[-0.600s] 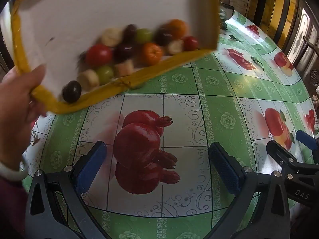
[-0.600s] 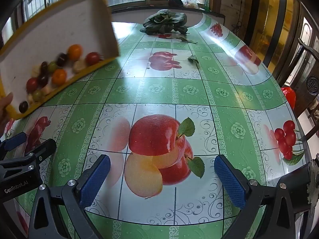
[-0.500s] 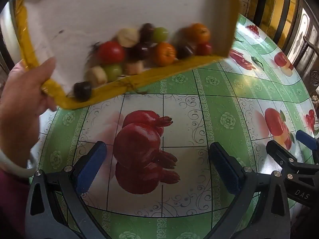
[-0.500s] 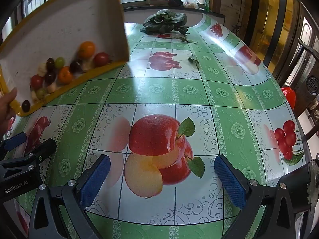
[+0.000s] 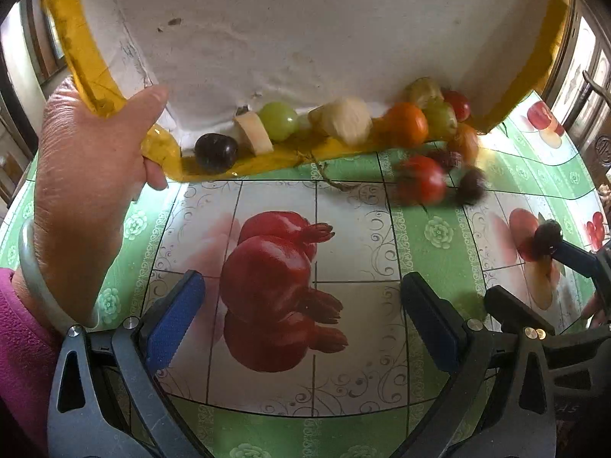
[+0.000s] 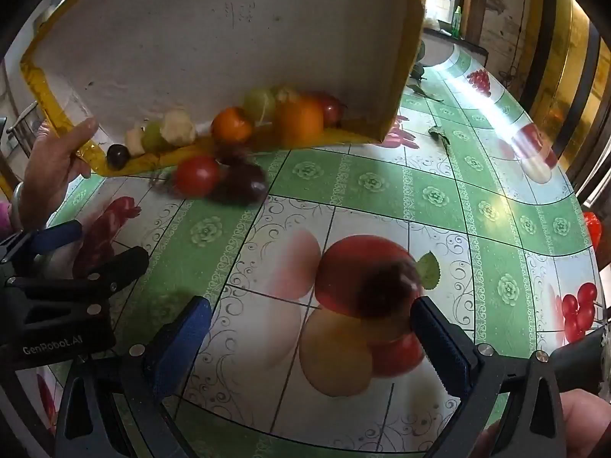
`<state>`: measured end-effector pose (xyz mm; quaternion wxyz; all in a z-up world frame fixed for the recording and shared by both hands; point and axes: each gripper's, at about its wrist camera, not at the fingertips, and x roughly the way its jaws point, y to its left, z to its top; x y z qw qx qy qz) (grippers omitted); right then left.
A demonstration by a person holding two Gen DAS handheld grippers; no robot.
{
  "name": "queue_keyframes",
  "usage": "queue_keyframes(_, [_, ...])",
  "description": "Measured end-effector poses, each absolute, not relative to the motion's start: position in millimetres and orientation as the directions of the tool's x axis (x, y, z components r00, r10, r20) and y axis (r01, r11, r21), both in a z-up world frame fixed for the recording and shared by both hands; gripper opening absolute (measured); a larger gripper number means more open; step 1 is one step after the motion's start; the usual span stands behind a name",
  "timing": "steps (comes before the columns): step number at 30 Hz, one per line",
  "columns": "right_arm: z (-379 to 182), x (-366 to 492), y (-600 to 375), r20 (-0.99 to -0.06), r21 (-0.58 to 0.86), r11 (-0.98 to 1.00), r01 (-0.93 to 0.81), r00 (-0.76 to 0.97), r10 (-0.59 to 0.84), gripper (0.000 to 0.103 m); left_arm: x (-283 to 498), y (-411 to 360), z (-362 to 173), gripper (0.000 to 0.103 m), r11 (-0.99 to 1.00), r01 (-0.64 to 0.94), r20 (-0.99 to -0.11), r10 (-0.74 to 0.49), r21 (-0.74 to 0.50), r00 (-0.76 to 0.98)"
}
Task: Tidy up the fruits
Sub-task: 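Tip the white yellow-rimmed tray to pour fruits out, then set it down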
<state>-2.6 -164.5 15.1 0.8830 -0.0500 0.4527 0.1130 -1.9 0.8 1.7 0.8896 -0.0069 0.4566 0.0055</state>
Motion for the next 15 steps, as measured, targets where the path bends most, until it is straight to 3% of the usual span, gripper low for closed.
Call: queue_keyframes(15, [12.2, -1.7, -156.9, -0.811, 0.012, 0.97, -0.241, 0.565, 0.151, 0.103, 3.9, 1.1, 4.9, 0.103, 1.0, -0.014, -0.813, 0.002, -0.007, 0.582])
